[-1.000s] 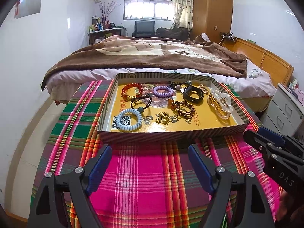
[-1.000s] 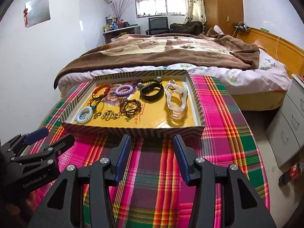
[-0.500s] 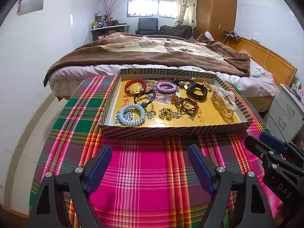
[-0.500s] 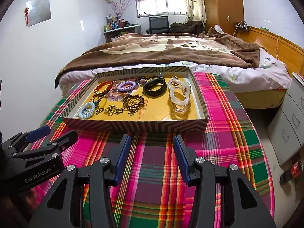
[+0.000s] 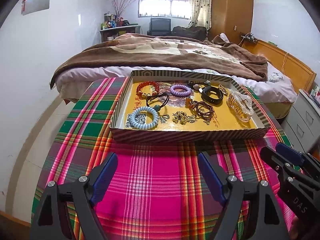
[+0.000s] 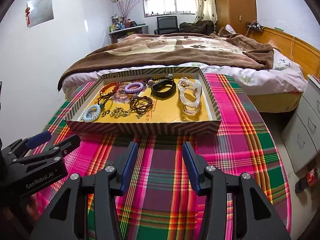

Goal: Organize jewelry

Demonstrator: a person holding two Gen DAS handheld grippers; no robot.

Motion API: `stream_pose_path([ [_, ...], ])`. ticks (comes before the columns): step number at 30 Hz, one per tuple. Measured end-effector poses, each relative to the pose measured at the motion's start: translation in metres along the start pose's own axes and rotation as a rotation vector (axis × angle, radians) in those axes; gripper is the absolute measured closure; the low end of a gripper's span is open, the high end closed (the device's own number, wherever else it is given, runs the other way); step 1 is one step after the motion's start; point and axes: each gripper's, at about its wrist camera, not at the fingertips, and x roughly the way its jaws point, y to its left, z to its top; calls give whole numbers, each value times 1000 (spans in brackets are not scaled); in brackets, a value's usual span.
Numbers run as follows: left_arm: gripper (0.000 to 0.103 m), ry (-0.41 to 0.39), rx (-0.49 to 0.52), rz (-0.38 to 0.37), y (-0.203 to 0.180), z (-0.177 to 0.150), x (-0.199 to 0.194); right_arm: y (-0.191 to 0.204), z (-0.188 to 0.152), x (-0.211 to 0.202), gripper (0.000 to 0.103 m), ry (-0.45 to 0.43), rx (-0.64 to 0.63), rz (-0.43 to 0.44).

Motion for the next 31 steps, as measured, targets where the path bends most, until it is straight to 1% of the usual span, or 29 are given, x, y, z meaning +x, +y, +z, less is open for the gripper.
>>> stream_pose_path([
  [16, 21, 2, -4, 21, 0, 0, -1, 0, -4, 1, 56, 5, -1, 1],
  [31, 21, 10, -5, 20, 0, 0, 0, -4, -4, 2, 56, 11, 8, 0],
])
